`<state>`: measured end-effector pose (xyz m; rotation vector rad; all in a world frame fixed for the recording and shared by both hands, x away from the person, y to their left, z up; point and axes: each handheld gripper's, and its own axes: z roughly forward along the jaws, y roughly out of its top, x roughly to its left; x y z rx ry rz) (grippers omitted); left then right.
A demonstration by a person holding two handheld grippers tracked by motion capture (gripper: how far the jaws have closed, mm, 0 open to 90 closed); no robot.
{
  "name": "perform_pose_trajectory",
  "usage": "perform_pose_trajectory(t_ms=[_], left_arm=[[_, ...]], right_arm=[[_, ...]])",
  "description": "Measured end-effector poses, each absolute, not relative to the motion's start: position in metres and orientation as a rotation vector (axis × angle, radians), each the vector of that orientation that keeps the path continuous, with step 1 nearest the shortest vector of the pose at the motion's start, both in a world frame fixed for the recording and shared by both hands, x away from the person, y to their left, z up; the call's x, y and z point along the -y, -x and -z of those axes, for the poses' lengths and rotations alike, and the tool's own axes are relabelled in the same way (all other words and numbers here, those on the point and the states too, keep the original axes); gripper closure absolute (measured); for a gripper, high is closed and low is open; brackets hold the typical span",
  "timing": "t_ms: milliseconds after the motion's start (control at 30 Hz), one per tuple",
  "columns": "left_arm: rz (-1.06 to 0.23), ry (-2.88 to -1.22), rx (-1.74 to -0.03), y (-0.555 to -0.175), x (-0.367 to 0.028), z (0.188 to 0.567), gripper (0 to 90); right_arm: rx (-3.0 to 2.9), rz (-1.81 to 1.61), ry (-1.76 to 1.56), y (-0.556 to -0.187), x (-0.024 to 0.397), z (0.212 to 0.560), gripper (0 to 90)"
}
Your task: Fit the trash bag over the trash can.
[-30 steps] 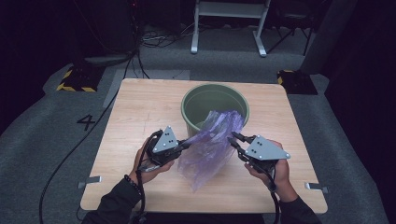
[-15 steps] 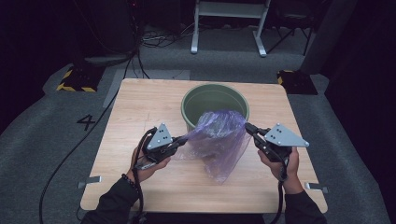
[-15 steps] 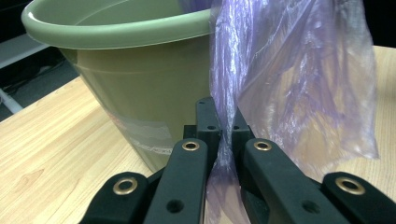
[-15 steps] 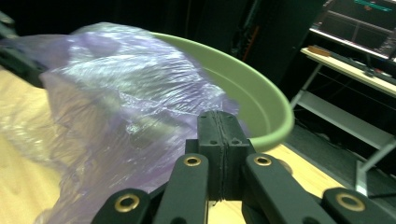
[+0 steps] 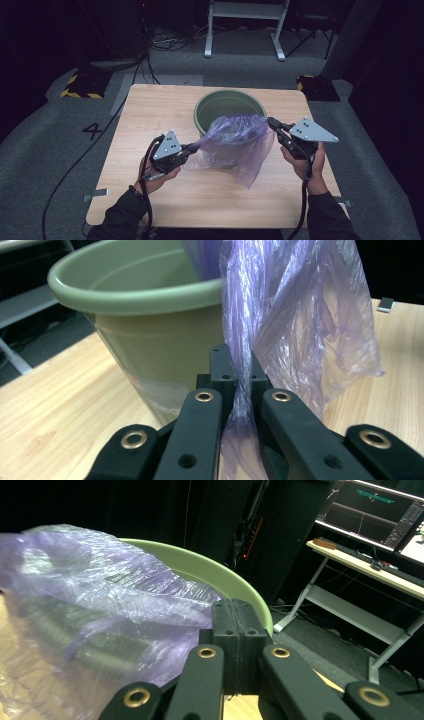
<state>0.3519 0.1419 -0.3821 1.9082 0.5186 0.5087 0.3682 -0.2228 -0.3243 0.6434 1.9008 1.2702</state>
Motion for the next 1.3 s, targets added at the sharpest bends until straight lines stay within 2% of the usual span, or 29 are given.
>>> perform_pose_trajectory(t_ms=[400,467,600,867,967,1067,1267,1300], left_arm=[[-0.518,-1.865,-0.516,-0.355,-0.15,0.376,88.7],[-0.513,-1.874,-0.52,-0.355,-0.147,0.376,88.7],[-0.508,-1.88,-0.518,-0.354,-0.146,0.376,88.7],[-0.503,-1.897,-0.531,-0.354,-0.145,0.378,88.7],[-0.497,-1.902,-0.528,-0.354,-0.144,0.378,88.6],[-0.503,-1.909,-0.529,-0.355,-0.142,0.378,88.5],[-0.506,-1.907,-0.534,-0.354,-0.142,0.378,88.3],[-0.506,-1.906,-0.535,-0.355,-0.142,0.378,88.3]], right_arm=[[-1.938,-1.256,-0.68,-0.405,0.218,0.322,89.9],[-1.968,-1.29,-0.702,-0.411,0.22,0.323,79.9],[-1.999,-1.331,-0.673,-0.401,0.223,0.324,71.0],[-2.02,-1.327,-0.643,-0.37,0.233,0.316,42.4],[-2.017,-1.35,-0.605,-0.357,0.237,0.311,41.0],[-2.063,-1.312,-0.49,-0.329,0.232,0.31,38.4],[-2.102,-1.301,-0.445,-0.307,0.22,0.33,37.2],[-2.128,-1.242,-0.427,-0.303,0.212,0.342,36.0]])
